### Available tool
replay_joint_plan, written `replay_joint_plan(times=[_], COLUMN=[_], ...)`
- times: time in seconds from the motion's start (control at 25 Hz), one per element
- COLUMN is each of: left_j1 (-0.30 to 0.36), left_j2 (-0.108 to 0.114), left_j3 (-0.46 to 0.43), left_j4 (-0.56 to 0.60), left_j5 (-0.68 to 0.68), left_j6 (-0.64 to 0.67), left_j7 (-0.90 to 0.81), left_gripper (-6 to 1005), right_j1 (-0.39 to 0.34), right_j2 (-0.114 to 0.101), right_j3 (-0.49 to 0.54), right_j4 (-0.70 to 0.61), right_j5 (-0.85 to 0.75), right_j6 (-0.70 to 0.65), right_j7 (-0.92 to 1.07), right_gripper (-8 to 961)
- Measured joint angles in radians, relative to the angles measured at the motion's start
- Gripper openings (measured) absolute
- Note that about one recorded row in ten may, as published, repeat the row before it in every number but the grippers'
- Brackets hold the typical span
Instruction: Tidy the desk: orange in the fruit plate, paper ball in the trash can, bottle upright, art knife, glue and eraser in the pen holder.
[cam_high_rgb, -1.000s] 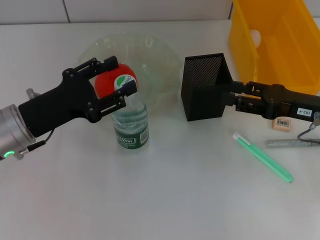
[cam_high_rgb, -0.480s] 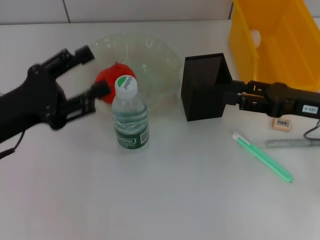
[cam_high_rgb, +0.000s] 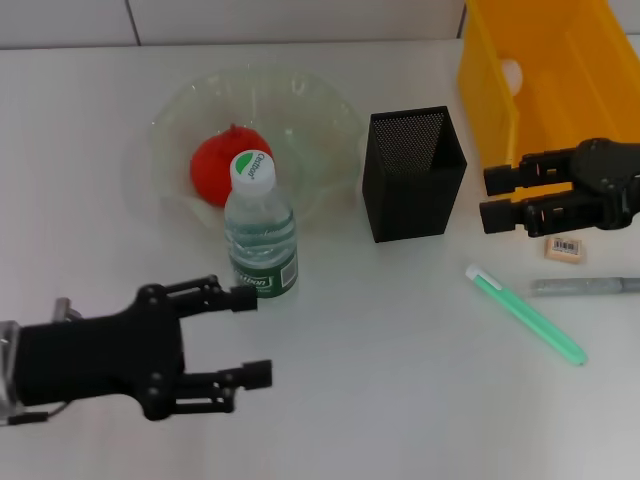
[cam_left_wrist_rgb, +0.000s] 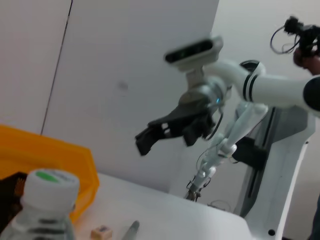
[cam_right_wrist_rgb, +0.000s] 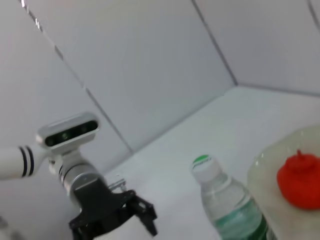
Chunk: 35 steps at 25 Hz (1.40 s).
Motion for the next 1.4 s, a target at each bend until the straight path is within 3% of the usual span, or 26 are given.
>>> replay_joint_plan(times=[0.12, 0.24, 0.48, 0.68, 0.88, 1.4], left_j1=[0.007, -0.009, -0.026, -0.041, -0.05, -0.057], left_j2=[-0.022, -0.022, -0.022, -0.024, -0.023, -0.023], left_j3=[0.012, 0.027, 0.039, 0.083, 0.107, 0.111], left_j4=[-0.012, -0.061, -0.082, -0.104, -0.108, -0.11], left_j5=[0.032, 0.035, 0.035, 0.036, 0.036, 0.037], left_j6=[-0.067, -0.101, -0.141, -0.185, -0.199, -0.223], left_j7=[0.035, 0.047, 0.049, 0.049, 0.049, 0.049], left_gripper=[800, 800, 800, 800, 799, 799], right_j1=[0.029, 0.08, 0.108, 0.07, 0.08, 0.117], right_j2=[-0.027, -0.034, 0.037, 0.044, 0.043, 0.047], right_j3=[-0.121, -0.226, -0.431, -0.637, -0.748, -0.855], right_j4=[-0.141, -0.254, -0.396, -0.36, -0.261, -0.161], right_j5=[-0.062, -0.211, -0.535, -0.598, -0.627, -0.628], right_j6=[-0.024, -0.054, 0.013, 0.194, 0.335, 0.453], right_j7=[0.201, 0.367, 0.514, 0.629, 0.691, 0.731], right_gripper=[716, 715, 713, 712, 710, 706])
